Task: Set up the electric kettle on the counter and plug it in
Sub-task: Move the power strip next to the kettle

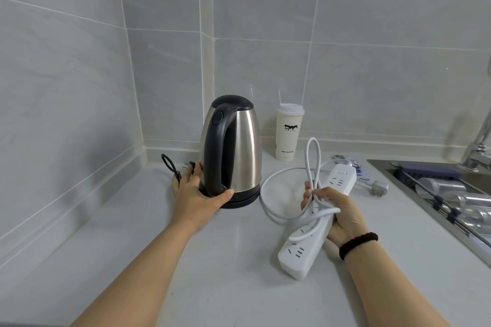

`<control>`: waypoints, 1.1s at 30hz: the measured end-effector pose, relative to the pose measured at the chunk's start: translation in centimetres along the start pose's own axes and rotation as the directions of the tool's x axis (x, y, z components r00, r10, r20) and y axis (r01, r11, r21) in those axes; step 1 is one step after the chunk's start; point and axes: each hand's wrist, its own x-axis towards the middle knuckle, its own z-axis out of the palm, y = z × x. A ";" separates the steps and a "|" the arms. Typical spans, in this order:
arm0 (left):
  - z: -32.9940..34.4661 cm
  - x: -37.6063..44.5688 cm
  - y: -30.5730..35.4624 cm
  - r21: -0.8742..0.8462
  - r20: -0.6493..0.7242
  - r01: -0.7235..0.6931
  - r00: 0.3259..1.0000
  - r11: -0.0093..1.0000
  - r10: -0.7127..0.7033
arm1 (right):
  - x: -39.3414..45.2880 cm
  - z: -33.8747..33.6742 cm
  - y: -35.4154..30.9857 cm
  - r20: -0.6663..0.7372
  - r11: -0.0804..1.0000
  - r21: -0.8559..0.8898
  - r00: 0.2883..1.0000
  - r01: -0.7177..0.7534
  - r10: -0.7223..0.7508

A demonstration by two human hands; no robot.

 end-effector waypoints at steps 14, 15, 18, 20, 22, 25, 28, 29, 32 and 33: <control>-1.5 -2.9 0.3 -0.178 0.029 0.088 0.996 0.980 -0.084 | -3.8 1.8 0.9 0.137 0.972 -0.128 0.975 0.195 -0.178; -1.6 -3.3 0.4 -0.183 0.029 0.077 0.997 0.980 -0.072 | -4.1 2.0 1.2 0.135 0.973 -0.117 0.974 0.200 -0.184; -1.6 -4.5 0.8 -0.162 0.004 0.031 1.000 0.986 -0.031 | -5.0 2.6 2.0 0.146 0.973 -0.098 0.970 0.211 -0.195; -1.7 -5.3 1.0 -0.147 -0.076 -0.009 0.997 0.989 -0.002 | -5.7 3.1 2.5 0.165 0.972 -0.116 0.969 0.203 -0.182; -2.1 -6.4 1.5 -0.153 -0.222 -0.134 0.970 0.979 0.098 | -6.2 3.8 3.1 0.194 0.971 -0.132 0.966 0.197 -0.170; -3.2 -9.1 2.7 -0.177 -0.293 -0.375 0.903 0.910 0.315 | -7.0 5.3 4.1 0.267 0.967 -0.159 0.952 0.197 -0.150; -3.6 -12.2 3.9 -0.373 -0.058 -0.342 0.936 0.862 0.346 | -7.9 7.1 5.0 0.352 0.946 -0.254 0.930 0.201 -0.103; -3.7 -12.9 4.4 -0.437 0.018 -0.287 0.945 0.852 0.327 | -8.1 7.8 5.2 0.379 0.929 -0.300 0.920 0.219 -0.094; -4.6 -13.9 5.5 -0.576 0.108 -0.197 0.944 0.793 0.313 | -8.8 10.1 6.3 0.450 0.855 -0.429 0.890 0.290 -0.077; -5.0 -14.0 5.7 -0.597 0.109 -0.199 0.940 0.778 0.324 | -8.9 10.8 6.8 0.465 0.838 -0.450 0.882 0.310 -0.077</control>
